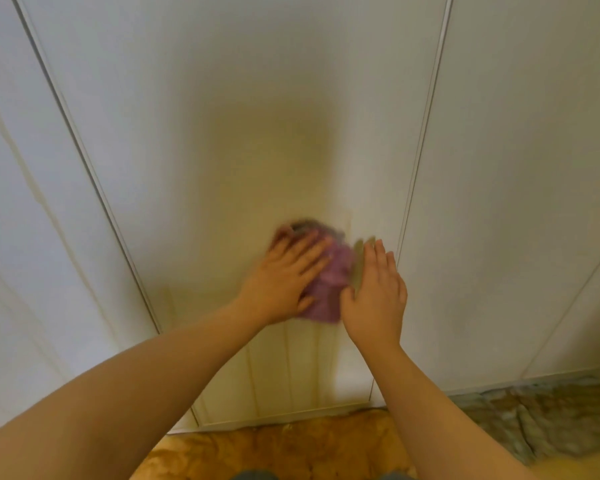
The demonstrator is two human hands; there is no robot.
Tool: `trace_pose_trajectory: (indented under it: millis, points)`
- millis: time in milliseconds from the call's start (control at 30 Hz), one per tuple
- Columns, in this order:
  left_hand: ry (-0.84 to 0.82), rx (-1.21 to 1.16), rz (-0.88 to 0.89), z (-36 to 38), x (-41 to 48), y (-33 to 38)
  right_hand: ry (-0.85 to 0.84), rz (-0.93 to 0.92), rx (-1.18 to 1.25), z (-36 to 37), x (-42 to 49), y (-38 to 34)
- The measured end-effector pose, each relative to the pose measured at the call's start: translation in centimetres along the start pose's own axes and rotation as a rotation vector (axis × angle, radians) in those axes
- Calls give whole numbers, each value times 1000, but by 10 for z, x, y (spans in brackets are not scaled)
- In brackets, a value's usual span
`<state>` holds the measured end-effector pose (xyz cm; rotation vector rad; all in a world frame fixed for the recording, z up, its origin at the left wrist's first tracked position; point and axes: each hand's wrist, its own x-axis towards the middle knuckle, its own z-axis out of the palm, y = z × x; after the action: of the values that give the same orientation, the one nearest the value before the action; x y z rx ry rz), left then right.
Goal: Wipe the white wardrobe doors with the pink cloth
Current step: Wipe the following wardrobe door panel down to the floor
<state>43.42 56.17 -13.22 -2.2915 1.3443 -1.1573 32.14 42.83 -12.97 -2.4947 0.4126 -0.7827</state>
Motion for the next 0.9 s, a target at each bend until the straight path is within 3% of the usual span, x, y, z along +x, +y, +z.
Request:
trace_pose_trajectory:
  millis: [100, 267, 300, 433, 500, 700, 767, 833, 900]
  points:
    - [-102, 61, 181, 4, -16, 4, -8, -4, -33, -2, -2, 8]
    - [88, 59, -119, -22, 24, -26, -37, 17, -54, -7, -3, 16]
    - [77, 69, -90, -17, 18, -24, -39, 14, -58, -10, -3, 16]
    - [-112, 56, 296, 13, -31, -7, -12, -10, -63, -23, 2, 16]
    - [-37, 72, 326, 8, -20, -14, 4, -16, -66, -28, 5, 18]
    - [244, 105, -93, -26, 53, -34, -41, -7, -71, -29, -3, 22]
    - [158, 87, -3, -7, 40, -8, -52, -7, -84, -32, -7, 28]
    - [-12, 87, 246, 9, 18, 20, -65, 2, -102, -35, -10, 32]
    - [-91, 134, 376, 9, 13, 20, -56, 1, -110, -38, -11, 36]
